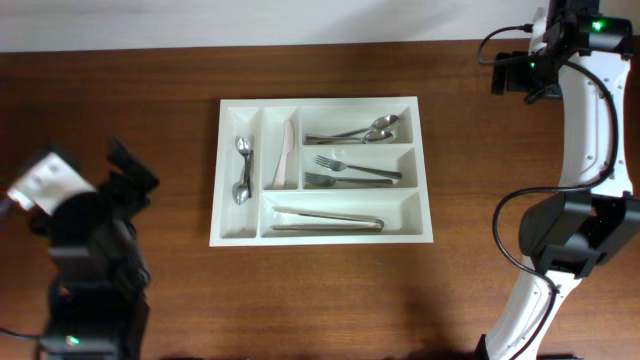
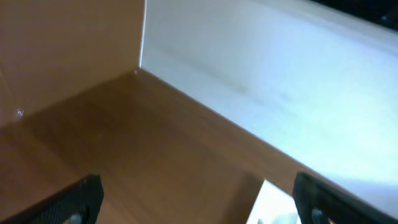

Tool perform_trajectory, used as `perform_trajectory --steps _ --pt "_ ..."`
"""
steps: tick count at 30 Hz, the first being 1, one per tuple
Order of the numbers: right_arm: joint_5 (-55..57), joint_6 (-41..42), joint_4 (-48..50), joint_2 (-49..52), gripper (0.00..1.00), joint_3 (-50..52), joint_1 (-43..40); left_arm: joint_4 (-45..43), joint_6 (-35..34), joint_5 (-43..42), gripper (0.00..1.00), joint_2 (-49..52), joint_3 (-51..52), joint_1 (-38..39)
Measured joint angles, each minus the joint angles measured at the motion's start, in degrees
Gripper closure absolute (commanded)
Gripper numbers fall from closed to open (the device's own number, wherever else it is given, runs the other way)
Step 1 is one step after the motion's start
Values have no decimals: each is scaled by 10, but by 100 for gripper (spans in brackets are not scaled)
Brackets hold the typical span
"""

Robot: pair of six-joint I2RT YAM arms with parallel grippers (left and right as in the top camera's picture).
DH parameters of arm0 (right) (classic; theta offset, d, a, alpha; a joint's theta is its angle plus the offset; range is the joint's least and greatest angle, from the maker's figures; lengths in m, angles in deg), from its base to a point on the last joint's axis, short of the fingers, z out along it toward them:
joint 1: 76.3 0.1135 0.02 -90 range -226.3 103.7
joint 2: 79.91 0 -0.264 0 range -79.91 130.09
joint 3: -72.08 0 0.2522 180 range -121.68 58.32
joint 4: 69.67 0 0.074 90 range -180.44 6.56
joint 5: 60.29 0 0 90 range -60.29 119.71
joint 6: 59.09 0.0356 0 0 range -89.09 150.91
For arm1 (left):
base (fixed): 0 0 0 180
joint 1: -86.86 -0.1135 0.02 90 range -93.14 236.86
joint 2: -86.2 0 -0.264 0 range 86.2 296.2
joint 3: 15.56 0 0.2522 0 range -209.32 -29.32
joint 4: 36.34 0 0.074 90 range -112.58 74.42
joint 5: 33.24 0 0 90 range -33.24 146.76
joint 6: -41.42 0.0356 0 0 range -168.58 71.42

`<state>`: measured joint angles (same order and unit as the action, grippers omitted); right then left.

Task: Pack container

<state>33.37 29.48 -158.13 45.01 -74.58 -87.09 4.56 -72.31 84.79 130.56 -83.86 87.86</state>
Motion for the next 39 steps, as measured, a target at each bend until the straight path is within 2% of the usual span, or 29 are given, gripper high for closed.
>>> perform_trajectory --steps 9,13,21,25,39 --pt "0 0 0 0 1 0 0 -217 0 -62 1 -178 339 0" --pt "0 0 0 0 1 0 0 -243 0 -73 1 -241 412 0" --pt "0 0 0 0 1 0 0 -235 50 -95 1 -320 441 0" --pt "0 0 0 0 1 0 0 -203 75 -100 1 -342 442 0" --pt "0 0 0 0 1 0 0 -217 92 -155 1 -418 514 -2"
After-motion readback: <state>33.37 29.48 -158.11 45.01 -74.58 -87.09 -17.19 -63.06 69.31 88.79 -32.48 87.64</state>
